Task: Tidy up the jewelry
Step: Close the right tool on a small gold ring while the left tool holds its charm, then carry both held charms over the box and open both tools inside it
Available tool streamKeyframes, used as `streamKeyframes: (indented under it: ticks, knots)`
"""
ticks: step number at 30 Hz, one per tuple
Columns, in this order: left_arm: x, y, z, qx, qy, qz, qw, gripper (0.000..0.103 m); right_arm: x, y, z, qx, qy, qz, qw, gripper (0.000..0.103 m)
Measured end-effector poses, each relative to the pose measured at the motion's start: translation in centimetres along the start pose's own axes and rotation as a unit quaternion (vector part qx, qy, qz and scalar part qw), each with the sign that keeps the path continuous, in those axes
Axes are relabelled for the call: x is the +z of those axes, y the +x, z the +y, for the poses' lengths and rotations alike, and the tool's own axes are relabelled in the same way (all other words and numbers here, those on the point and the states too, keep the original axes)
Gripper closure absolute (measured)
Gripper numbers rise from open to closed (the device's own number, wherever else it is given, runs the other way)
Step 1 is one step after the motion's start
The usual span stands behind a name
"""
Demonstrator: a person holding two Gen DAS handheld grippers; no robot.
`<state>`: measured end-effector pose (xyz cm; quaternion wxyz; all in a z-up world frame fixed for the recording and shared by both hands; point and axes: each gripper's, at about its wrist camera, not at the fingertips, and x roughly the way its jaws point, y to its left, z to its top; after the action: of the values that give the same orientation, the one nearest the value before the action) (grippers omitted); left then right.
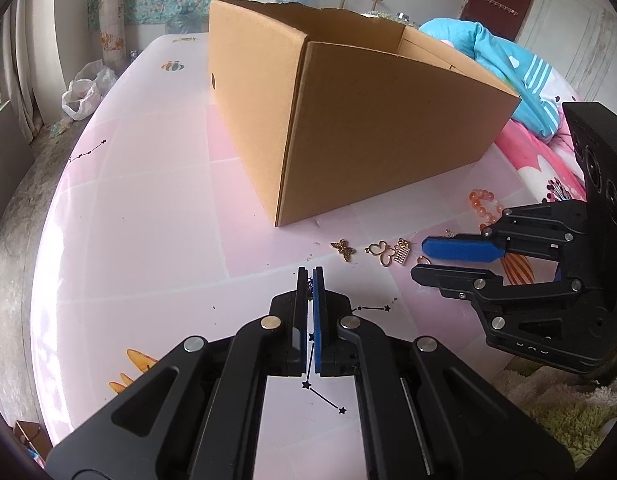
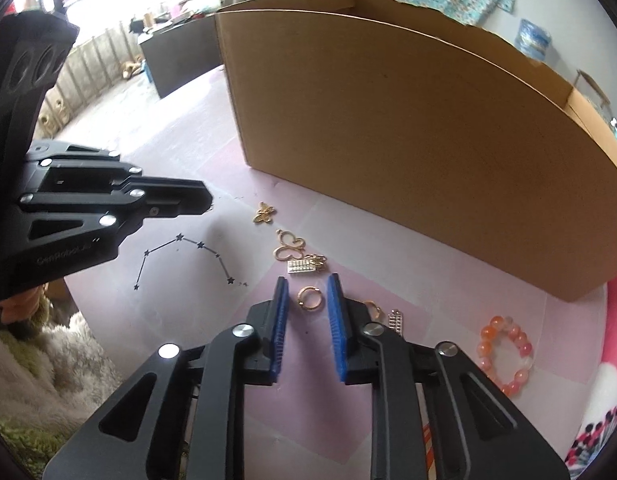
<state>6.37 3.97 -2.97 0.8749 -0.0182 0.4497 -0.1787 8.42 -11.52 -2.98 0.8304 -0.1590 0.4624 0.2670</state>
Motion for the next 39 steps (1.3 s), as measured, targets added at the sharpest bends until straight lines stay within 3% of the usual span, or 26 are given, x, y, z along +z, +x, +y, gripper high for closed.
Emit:
streamKeyframes:
  ticks: [2, 16, 24, 31, 35, 39]
  knots:
    - [0.0, 0.0, 0.0, 0.001, -0.001, -0.001, 1.0000, 0.102, 0.0, 0.0, 0.1, 0.006, -0.004, 0.001, 1.000, 0.092]
    - [0.5, -1.9, -0.5, 0.012, 0.008, -0.018, 0.9997, 0.101, -1.1, -2.1, -1.7, 0.018, 0.018, -0.020, 0.999, 0.092]
    - [3.2, -8.0, -0.7, -0.012, 0.009, -0.077, 0.9969, 0.101, 0.4, -8.1, -3.8, 0.039, 0.037, -0.096, 0.994, 0.092]
    - [9.6, -11.2, -1.7, -0.072, 0.010, -0.128, 0.9891, 0.101, 5.3, -13.9, -9.3, 0.078, 0.049, -0.179, 0.980, 0.092]
    - [15.0, -8.2, -1.9, -0.125, -0.017, -0.082, 0.9885, 0.101, 9.5, -13.0, -13.7, 0.095, 0.065, -0.148, 0.982, 0.092]
    - [19.0, -2.4, -1.9, -0.150, -0.047, 0.001, 0.9876, 0.101, 13.7, -7.9, -17.5, 0.132, 0.093, -0.036, 0.986, 0.092]
